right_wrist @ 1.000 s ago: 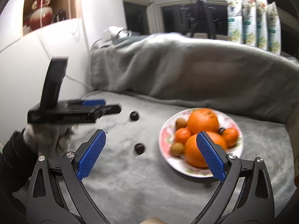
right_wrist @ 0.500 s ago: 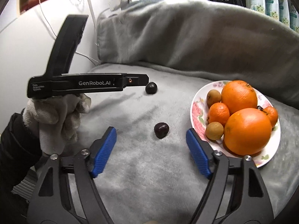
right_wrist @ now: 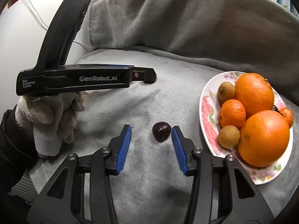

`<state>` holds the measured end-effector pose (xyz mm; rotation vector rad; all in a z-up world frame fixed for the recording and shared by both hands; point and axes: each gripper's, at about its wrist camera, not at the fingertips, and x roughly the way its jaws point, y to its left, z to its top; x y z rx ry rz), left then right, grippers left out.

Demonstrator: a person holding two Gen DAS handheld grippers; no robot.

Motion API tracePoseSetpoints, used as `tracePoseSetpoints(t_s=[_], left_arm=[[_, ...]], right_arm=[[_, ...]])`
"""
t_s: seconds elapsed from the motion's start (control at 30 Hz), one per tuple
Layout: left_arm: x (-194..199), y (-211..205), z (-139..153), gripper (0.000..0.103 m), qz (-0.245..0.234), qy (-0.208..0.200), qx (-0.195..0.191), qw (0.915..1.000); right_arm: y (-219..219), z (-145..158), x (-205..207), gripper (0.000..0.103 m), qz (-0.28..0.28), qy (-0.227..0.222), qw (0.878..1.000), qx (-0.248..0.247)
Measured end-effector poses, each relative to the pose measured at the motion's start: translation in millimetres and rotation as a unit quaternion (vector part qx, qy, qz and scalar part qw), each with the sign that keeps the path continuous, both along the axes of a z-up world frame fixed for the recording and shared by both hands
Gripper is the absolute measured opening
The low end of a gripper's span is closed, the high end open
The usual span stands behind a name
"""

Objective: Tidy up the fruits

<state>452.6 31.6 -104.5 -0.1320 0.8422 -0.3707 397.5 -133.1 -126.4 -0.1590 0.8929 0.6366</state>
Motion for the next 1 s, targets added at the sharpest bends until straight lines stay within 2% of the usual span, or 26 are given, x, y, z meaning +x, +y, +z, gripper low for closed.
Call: tracePoseSetpoints(t_s=[0.27, 0.5, 0.67, 0.87, 1.0], left_arm=[[9, 0, -9, 0.043, -0.003, 0.012, 0.008, 0.9999], [17, -6, -17, 0.032, -0.003, 0.023, 0.024, 0.9994], [20, -5, -19, 0.026, 0.005, 0.028, 0.021, 0.9994], [22, -4, -19, 0.025, 0.007, 0.028, 0.021, 0.9994], [20, -6, -18, 0.024, 0.010, 0.026, 0.020, 0.9994]], right_arm=[[7, -3, 6, 0.043, -0.003, -0.004, 1.000, -0.020], [14, -7, 16, 0.039, -0.011, -0.006, 0.999, -0.035], [15, -10, 20, 0.036, -0.018, -0.006, 0.999, -0.044], [18, -11, 25, 0.023, -0.025, -0.012, 0.998, -0.053], [16, -11, 25, 0.023, -0.024, -0.010, 0.998, -0.049]])
